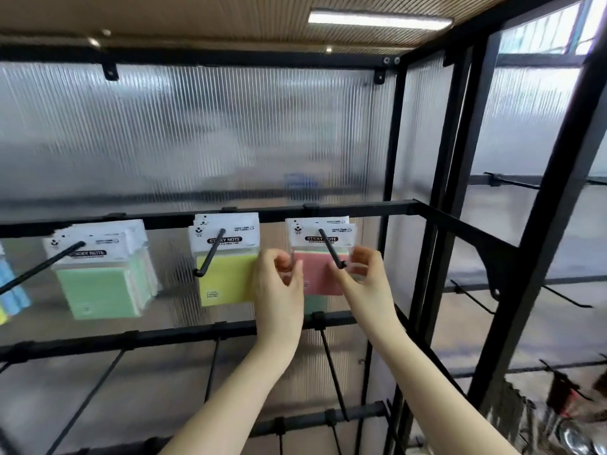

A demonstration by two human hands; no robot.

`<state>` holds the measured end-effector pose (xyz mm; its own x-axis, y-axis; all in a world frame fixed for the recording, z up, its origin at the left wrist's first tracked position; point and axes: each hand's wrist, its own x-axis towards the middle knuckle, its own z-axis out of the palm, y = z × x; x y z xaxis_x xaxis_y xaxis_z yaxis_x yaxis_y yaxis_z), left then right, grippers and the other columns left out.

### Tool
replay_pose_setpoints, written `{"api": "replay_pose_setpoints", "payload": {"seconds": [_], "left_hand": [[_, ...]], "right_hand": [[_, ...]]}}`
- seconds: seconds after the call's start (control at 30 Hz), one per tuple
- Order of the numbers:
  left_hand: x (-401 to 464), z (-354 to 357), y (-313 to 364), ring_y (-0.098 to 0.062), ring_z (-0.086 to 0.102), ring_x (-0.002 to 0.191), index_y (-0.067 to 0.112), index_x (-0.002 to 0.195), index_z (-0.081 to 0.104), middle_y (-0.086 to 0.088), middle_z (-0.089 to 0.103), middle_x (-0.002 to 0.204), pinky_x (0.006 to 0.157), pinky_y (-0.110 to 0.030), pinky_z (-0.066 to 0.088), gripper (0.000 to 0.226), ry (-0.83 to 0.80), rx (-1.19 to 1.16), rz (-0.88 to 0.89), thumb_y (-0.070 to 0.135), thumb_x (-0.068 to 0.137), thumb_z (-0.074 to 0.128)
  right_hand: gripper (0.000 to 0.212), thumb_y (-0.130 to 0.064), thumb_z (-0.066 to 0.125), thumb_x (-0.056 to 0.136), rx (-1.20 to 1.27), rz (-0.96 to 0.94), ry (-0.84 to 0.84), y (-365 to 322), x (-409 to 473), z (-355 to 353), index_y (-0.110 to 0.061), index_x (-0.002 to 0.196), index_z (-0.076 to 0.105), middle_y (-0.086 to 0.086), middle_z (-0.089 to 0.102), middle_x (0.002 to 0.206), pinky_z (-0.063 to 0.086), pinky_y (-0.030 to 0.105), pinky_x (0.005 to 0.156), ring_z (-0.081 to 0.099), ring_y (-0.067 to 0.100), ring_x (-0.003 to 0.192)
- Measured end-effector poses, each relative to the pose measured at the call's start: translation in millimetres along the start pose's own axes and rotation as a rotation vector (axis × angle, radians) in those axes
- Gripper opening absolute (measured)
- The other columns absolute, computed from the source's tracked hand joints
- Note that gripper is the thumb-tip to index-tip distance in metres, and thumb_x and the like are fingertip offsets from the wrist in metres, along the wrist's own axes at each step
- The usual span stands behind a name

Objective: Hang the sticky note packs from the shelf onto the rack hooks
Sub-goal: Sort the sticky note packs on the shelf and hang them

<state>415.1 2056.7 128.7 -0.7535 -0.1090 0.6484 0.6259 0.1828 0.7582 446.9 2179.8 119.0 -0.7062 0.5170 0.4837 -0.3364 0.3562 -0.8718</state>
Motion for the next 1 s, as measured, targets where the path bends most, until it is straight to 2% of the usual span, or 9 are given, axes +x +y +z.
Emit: {"api": "replay_pose_setpoints", "payload": {"seconds": [0.1,0.17,0.27,0.33,0.47,0.67,0.8,0.9,1.0], "left_hand": [[-4,1,-6,-0.019,0.055,0.081,0.015,0.087,0.048,0.001,0.053,0.086,0.075,-0.03,0.047,0.017,-0.017,0.093,-0.016,0.005,0.088,0.062],[-10,1,-11,-0.023,0.057,0.088,0.012,0.092,0.051,-0.005,0.057,0.093,0.079,-0.035,0.047,0.011,-0.05,0.144,-0.056,0.008,0.089,0.061],[-22,-2,-19,-0.022,0.058,0.095,0.009,0.103,0.053,-0.005,0.058,0.103,0.082,-0.037,0.048,0.015,-0.09,0.209,-0.125,0.016,0.092,0.059],[-29,-5,-23,-0.02,0.058,0.093,0.01,0.103,0.051,-0.002,0.056,0.103,0.081,-0.037,0.048,0.016,-0.111,0.253,-0.146,0.02,0.093,0.058],[-38,-17,-32,-0.013,0.055,0.08,0.021,0.093,0.049,0.014,0.051,0.083,0.07,-0.031,0.046,0.014,-0.208,0.362,-0.183,0.034,0.096,0.05],[-46,-62,-49,-0.015,0.065,0.076,0.024,0.09,0.059,0.009,0.067,0.079,0.071,-0.038,0.055,0.032,-0.429,0.534,-0.299,0.048,0.097,0.038],[-46,-114,-58,-0.016,0.065,0.076,0.027,0.082,0.057,0.013,0.067,0.072,0.075,-0.041,0.054,0.03,-0.413,0.562,-0.32,0.046,0.097,0.039],[-36,-160,-65,-0.016,0.065,0.077,0.028,0.086,0.058,0.014,0.067,0.074,0.075,-0.04,0.055,0.026,-0.382,0.591,-0.333,0.044,0.097,0.041],[-24,-213,-72,-0.013,0.065,0.075,0.029,0.085,0.058,0.014,0.067,0.074,0.073,-0.041,0.055,0.021,-0.372,0.603,-0.347,0.039,0.096,0.043]], "right_hand": [[0.04,-0.036,0.071,0.084,-0.035,0.021,-0.052,8,5,2,-0.026,0.115,0.046,-0.015,0.054,0.111,0.04,0.0,0.07,0.053,-0.006,0.098],[0.041,-0.035,0.07,0.085,-0.042,0.054,-0.079,13,4,3,-0.021,0.116,0.048,-0.009,0.056,0.112,0.042,0.006,0.071,0.055,-0.002,0.098],[0.046,-0.037,0.069,0.085,-0.05,0.137,-0.104,21,-3,4,-0.018,0.119,0.046,-0.009,0.055,0.107,0.042,0.01,0.067,0.056,0.001,0.093],[0.043,-0.035,0.069,0.085,-0.071,0.201,-0.122,28,-9,5,-0.017,0.118,0.046,-0.005,0.057,0.105,0.045,0.017,0.072,0.058,0.009,0.095],[0.029,-0.032,0.063,0.091,-0.196,0.282,-0.229,41,-27,8,-0.009,0.107,0.056,0.005,0.064,0.096,0.052,0.037,0.082,0.062,0.021,0.091],[0.021,-0.03,0.052,0.097,-0.377,0.133,-0.446,40,-54,31,-0.012,0.097,0.062,-0.004,0.063,0.083,0.045,0.025,0.068,0.059,0.013,0.078],[0.02,-0.032,0.05,0.097,-0.468,0.097,-0.583,29,-68,63,-0.016,0.098,0.062,-0.008,0.062,0.081,0.04,0.021,0.058,0.057,0.01,0.074],[0.013,-0.032,0.051,0.096,-0.466,0.031,-0.623,11,-82,98,-0.024,0.093,0.06,-0.01,0.062,0.081,0.04,0.018,0.057,0.058,0.007,0.074],[0.011,-0.032,0.05,0.096,-0.467,-0.038,-0.649,-13,-100,143,-0.027,0.092,0.058,-0.012,0.061,0.08,0.042,0.022,0.059,0.059,0.007,0.074]]}}
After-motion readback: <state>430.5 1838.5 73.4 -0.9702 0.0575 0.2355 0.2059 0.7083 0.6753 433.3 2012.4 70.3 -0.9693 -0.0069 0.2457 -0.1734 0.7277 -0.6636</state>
